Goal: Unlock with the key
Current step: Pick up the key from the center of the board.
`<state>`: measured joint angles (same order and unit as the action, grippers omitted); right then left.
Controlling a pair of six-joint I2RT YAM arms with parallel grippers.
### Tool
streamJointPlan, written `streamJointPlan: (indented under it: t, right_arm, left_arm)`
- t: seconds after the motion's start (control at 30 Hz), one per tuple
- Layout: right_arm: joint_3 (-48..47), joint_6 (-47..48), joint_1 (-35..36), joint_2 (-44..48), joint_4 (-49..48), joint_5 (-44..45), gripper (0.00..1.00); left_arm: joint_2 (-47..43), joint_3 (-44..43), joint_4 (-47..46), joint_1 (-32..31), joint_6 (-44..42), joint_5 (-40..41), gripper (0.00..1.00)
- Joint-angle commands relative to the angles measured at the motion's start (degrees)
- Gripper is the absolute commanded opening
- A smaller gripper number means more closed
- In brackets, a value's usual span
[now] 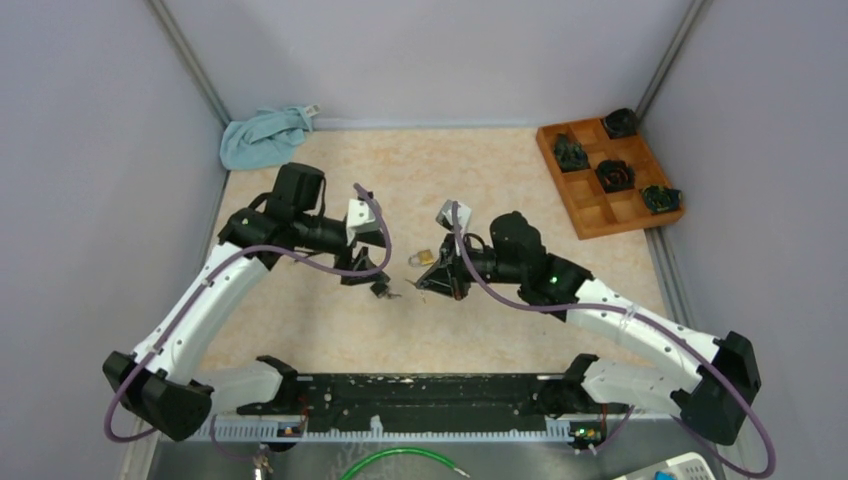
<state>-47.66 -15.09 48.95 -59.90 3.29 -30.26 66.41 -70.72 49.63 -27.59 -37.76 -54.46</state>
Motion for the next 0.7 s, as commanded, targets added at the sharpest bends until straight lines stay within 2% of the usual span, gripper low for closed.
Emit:
streamJointPlan:
  t: [0.0, 0.07, 0.13, 0.27, 0.43, 0.67]
  right_arm:
    - [-3.67, 3.16, -1.43, 3.15, 9.21, 9.95, 0.0]
    - [-2.04, 1.48, -2.58, 5.67, 11.84, 15.18, 0.0]
    - [-0.56, -0.15, -3.52, 8.78, 14.35, 19.01, 0.0]
    - [0.95, -3.21, -4.09, 15.11, 18.72, 23.21, 0.0]
    - [0.86, -4.61, -4.21, 19.34, 22.68, 24.4, 0.0]
    - [0.42, -5.9, -4.3, 21.08, 24.14, 23.73, 0.0]
  left_arm:
    - [3.62, -1.28, -4.42, -0.64, -7.85, 12.95, 0.77]
    - [8.01, -3.44, -6.87, -0.99, -9.48, 18.66, 0.79]
    - [13.69, -6.29, -7.31, -1.03, -9.9, 21.03, 0.81]
    - [25.51, -10.93, -8.13, -1.31, -8.72, 19.87, 0.82]
    - [37.09, -13.52, -12.48, -2.11, -7.76, 18.72, 0.81]
    - [45.51, -14.86, -13.65, -4.63, -10.27, 19.98, 0.8]
